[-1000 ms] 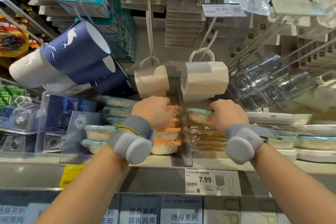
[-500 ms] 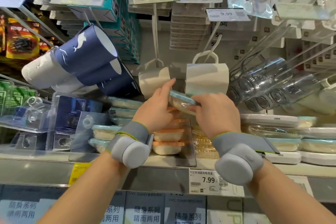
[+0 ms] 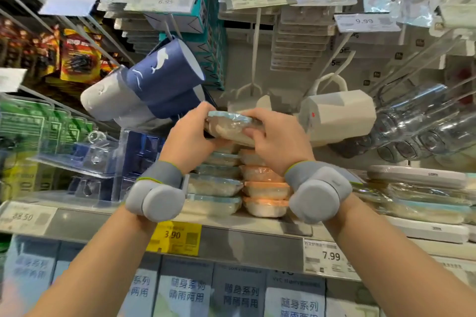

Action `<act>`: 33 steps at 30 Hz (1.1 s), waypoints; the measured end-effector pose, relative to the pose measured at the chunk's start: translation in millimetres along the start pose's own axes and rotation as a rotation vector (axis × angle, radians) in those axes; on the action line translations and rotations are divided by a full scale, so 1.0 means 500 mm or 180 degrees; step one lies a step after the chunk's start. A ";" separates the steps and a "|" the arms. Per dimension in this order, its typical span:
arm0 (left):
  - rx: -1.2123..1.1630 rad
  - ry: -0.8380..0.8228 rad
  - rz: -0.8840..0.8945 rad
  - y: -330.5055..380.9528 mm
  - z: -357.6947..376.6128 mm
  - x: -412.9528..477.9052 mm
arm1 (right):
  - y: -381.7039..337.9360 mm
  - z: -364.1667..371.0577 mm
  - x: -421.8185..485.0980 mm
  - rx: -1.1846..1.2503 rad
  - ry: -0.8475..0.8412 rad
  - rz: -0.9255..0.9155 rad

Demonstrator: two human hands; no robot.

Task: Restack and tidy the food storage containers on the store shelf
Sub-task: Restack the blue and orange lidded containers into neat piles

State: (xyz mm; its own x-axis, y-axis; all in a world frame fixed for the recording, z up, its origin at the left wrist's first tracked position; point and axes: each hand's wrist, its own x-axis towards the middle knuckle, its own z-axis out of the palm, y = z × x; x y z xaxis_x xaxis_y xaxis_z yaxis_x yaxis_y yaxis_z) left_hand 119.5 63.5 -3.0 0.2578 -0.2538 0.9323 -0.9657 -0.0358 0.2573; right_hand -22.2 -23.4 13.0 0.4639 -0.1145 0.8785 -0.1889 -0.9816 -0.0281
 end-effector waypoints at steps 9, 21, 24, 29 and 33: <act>0.0406 -0.0017 -0.0430 -0.046 -0.040 -0.023 | 0.001 0.063 0.050 -0.0033 -0.1210 0.0396; 0.2723 -0.0989 -0.0059 -0.023 0.001 -0.013 | -0.015 0.116 0.007 -0.0973 -0.0841 -0.0307; 0.2505 -0.1763 -0.0292 -0.034 0.010 -0.008 | 0.005 0.122 -0.001 -0.1283 -0.1026 -0.0482; 0.2167 -0.2240 -0.0368 -0.015 -0.013 0.008 | 0.004 0.122 0.002 -0.1272 -0.1091 -0.0526; 0.2215 -0.2424 -0.0436 -0.002 -0.009 0.009 | 0.004 0.121 -0.001 -0.1228 -0.1045 -0.0607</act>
State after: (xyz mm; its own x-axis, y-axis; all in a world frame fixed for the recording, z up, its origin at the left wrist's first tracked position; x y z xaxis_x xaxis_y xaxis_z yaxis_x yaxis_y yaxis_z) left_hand 122.0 66.8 2.2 0.5118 -0.7399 0.4365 -0.7969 -0.5987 -0.0804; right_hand 29.3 -34.6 -16.4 0.7553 -0.0422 0.6540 -0.3505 -0.8692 0.3488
